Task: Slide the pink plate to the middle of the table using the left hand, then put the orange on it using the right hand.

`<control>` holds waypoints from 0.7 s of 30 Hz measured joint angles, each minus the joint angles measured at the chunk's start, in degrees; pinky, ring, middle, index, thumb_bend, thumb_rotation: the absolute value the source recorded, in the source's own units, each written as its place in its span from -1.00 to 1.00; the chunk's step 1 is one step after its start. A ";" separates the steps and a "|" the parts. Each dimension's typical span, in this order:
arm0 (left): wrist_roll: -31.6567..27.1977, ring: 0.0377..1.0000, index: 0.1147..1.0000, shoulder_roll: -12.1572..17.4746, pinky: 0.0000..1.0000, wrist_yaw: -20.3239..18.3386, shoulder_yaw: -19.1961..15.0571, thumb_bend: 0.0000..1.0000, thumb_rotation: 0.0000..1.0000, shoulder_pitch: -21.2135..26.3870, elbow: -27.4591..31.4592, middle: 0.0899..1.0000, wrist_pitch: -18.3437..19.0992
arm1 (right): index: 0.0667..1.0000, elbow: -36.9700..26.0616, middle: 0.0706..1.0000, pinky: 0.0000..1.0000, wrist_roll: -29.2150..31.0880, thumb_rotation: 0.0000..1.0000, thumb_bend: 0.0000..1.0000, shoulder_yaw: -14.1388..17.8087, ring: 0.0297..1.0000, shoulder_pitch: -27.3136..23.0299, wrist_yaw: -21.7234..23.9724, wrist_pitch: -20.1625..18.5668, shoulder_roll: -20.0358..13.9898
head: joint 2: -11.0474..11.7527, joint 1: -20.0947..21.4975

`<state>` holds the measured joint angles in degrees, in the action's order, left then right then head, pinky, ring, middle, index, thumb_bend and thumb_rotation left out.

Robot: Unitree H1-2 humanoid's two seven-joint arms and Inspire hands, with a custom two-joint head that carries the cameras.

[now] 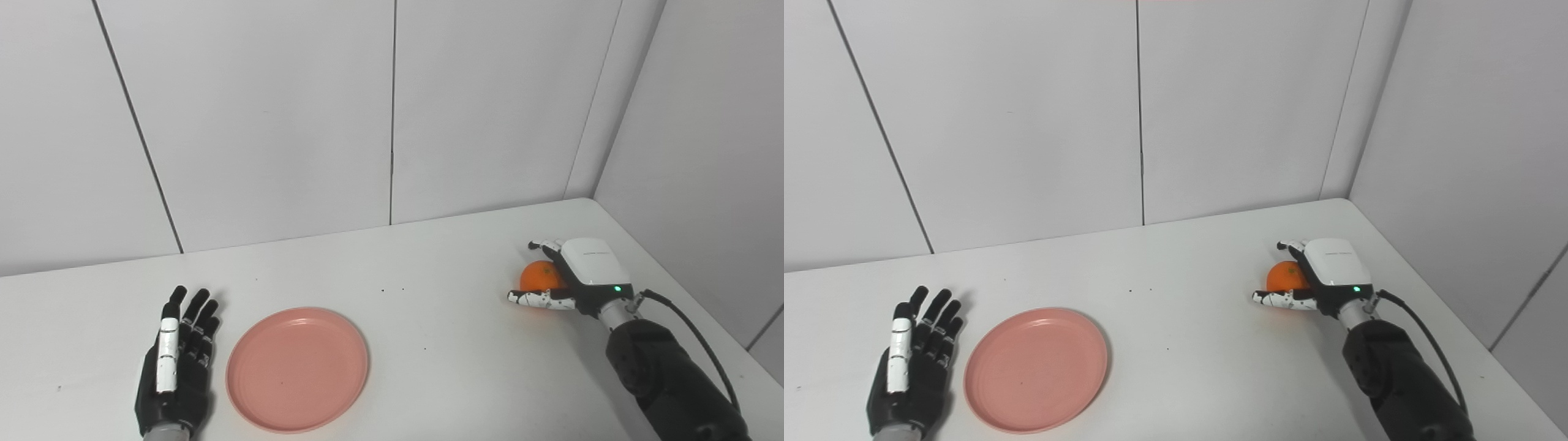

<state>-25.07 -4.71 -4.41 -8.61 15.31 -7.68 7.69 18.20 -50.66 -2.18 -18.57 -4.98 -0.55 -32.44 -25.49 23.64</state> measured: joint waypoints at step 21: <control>0.33 0.79 0.81 0.08 0.90 -0.60 0.31 0.28 0.27 0.09 -0.81 0.73 -1.11 | 0.48 0.78 0.45 0.15 1.92 0.62 0.66 -1.39 0.36 -0.37 -0.32 -0.80 0.04 | -0.18 -0.35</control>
<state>-24.74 -4.63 -5.01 -8.30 15.40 -8.49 6.58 18.98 -48.74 -3.57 -18.95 -5.30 -1.35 -32.40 -25.66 23.29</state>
